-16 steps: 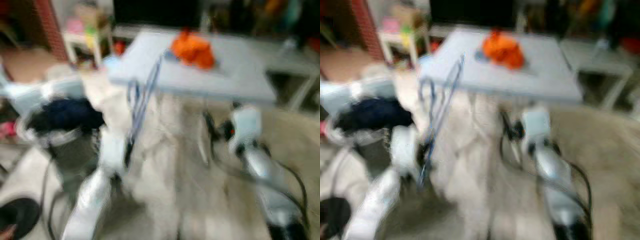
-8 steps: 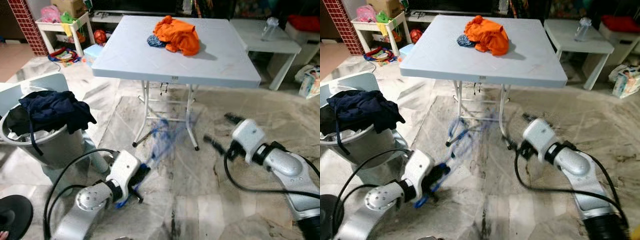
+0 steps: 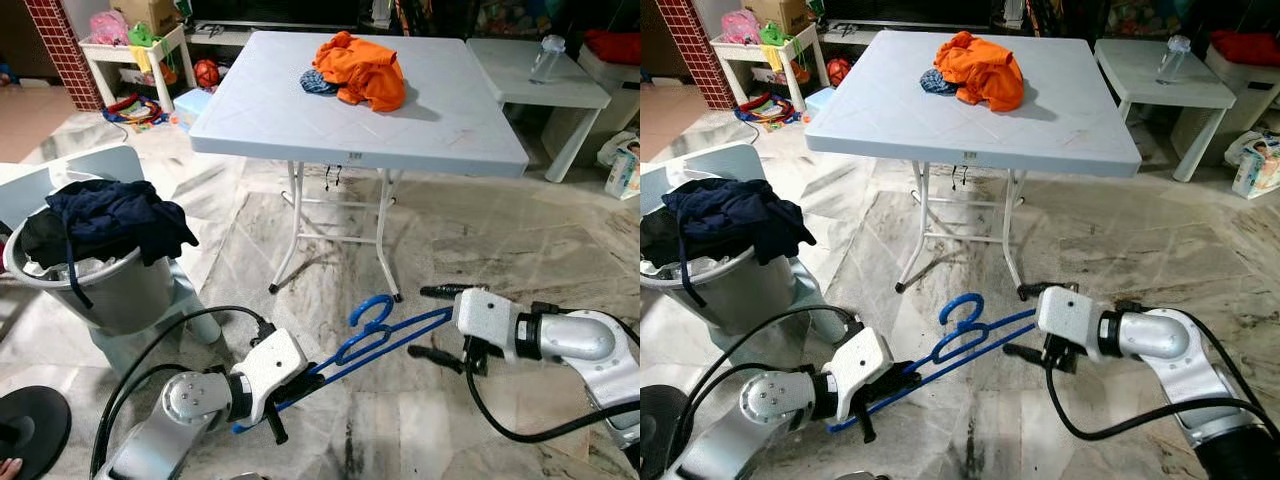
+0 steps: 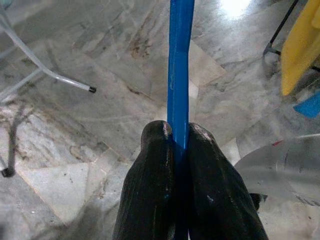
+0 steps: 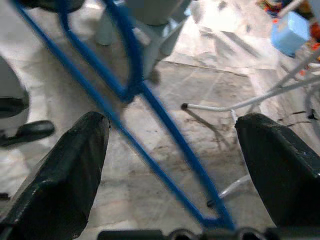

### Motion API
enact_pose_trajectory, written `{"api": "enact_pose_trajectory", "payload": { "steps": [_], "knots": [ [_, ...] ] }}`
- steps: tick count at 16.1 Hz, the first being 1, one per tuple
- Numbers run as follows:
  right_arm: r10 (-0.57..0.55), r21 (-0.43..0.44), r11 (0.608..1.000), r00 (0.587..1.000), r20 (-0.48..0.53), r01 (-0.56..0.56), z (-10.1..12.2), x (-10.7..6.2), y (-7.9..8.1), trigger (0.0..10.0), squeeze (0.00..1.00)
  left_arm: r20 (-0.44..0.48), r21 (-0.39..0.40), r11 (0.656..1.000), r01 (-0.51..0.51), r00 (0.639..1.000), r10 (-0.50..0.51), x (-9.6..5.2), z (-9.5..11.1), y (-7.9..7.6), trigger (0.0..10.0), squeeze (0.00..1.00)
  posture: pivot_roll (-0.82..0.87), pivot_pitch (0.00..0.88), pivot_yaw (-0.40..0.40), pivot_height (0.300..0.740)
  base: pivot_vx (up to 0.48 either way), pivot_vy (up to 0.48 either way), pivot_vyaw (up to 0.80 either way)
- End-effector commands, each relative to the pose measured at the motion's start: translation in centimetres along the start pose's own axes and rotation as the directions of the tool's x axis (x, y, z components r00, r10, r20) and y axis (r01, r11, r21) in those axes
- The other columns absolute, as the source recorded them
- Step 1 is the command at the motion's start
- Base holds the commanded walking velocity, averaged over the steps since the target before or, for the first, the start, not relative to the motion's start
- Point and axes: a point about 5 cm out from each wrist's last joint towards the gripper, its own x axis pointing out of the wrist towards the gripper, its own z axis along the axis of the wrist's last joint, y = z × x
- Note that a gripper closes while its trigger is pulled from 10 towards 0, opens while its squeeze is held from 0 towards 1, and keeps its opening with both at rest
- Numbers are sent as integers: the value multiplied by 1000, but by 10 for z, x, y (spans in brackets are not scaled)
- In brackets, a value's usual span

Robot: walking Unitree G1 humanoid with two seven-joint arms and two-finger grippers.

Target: Hang hanger

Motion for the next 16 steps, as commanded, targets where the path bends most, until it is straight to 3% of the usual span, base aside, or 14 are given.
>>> {"api": "enact_pose_trajectory", "payload": {
  "steps": [1, 3, 4, 6, 7, 9, 16],
  "knots": [
    [78, -39, 996, 997, -11, -78, 3, 0, 1, 10000, 0, 19, 37, 999, 39, 999, -40, 3, 6, 0, 10000, 0, 11, 57, -20, 740, 0, 0, 0],
    [110, -63, 992, 994, -25, -112, 3, 0, 0, 10000, 0, 10, 71, 996, 54, 998, -55, 3, 7, 1, 10000, 0, 7, 56, -15, 740, 0, 0, 0],
    [112, -96, 989, 993, -33, -115, 4, 2, -2, 8314, 0, 14, 71, 996, 61, 998, -63, 4, 7, 1, 10000, 0, 5, 55, -13, 740, 0, 0, 0],
    [147, -140, 978, 988, -46, -152, 6, 8, -2, 9137, 0, 8, 79, 994, 81, 997, -82, 4, 7, 0, 10000, 0, 4, 54, -11, 740, 0, 0, 0],
    [166, -161, 972, 984, -56, -173, 8, 12, -3, 5451, 0, 10, 87, 993, 85, 996, -87, 5, 7, 0, 10000, 0, 4, 54, -11, 740, 0, 0, 0],
    [194, -203, 957, 978, -78, -206, 10, 17, -7, 0, 0, 10, 103, 991, 86, 996, -87, 6, 7, 0, 10000, 0, -1, 50, -6, 740, 0, 0, 0],
    [240, -301, 905, 946, -218, -299, 5, 21, -31, 0, 0, 12, 124, 987, 99, 995, -102, 8, 7, 1, 10000, 0, 1, 47, -8, 740, 0, 0, 0]
  ]
}}
